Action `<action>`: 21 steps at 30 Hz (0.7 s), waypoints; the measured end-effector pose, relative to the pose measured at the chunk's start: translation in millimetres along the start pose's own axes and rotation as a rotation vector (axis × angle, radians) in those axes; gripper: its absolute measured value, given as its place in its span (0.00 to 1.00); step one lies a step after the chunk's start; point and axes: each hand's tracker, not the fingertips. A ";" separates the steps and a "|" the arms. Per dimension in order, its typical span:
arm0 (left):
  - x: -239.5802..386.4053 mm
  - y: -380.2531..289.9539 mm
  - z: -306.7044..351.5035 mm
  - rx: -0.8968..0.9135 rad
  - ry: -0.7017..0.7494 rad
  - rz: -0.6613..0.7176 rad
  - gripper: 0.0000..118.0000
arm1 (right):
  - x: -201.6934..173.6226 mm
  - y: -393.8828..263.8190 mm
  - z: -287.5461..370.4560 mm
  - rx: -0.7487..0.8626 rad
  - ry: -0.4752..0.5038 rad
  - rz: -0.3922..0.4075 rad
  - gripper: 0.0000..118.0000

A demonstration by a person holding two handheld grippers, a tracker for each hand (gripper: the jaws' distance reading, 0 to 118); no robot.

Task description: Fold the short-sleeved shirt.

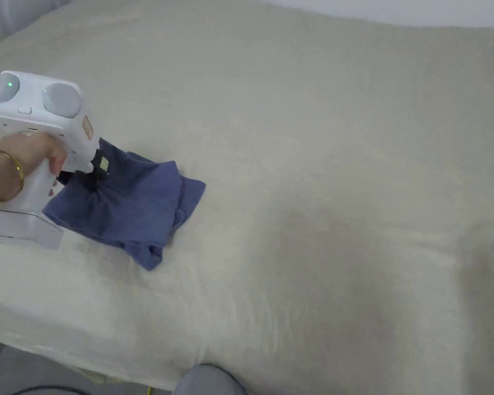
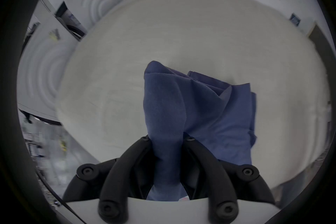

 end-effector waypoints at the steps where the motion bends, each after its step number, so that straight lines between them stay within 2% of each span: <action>1: -6.6 5.6 -8.1 -0.002 0.048 -0.024 0.17 | -0.6 0.4 -2.1 0.000 -0.007 -0.004 0.00; 4: -27.2 21.0 -34.7 -0.003 0.164 -0.103 0.17 | -5.2 3.8 -8.1 -0.005 -0.033 -0.021 0.00; 7: -30.8 14.5 -41.5 -0.020 0.192 -0.123 0.20 | -8.2 5.3 -15.2 -0.012 -0.055 -0.015 0.00; 8: -34.8 14.7 -47.8 -0.012 0.202 -0.124 0.28 | -8.9 5.2 -17.4 -0.017 -0.058 -0.017 0.00; 10: -41.7 12.1 -57.1 0.030 0.255 -0.130 0.61 | -11.2 3.7 -21.3 -0.032 -0.066 -0.021 0.00; 11: -43.4 9.9 -60.2 0.049 0.287 -0.141 0.72 | -11.0 2.8 -24.0 -0.040 -0.071 -0.018 0.00; 12: -45.6 8.2 -59.7 0.048 0.312 -0.158 0.78 | -11.6 2.7 -25.3 -0.044 -0.071 -0.015 0.00; 14: -46.2 6.2 -49.0 0.038 0.380 -0.144 0.78 | -11.9 3.7 -26.0 -0.047 -0.059 -0.021 0.00; 17: -49.1 4.3 -16.4 0.209 0.434 -0.018 0.78 | -12.8 8.4 -26.4 -0.044 -0.010 -0.043 0.00; 21: -33.8 0.0 58.3 0.452 0.321 0.095 0.78 | -3.4 15.2 -20.3 -0.003 0.021 -0.020 0.00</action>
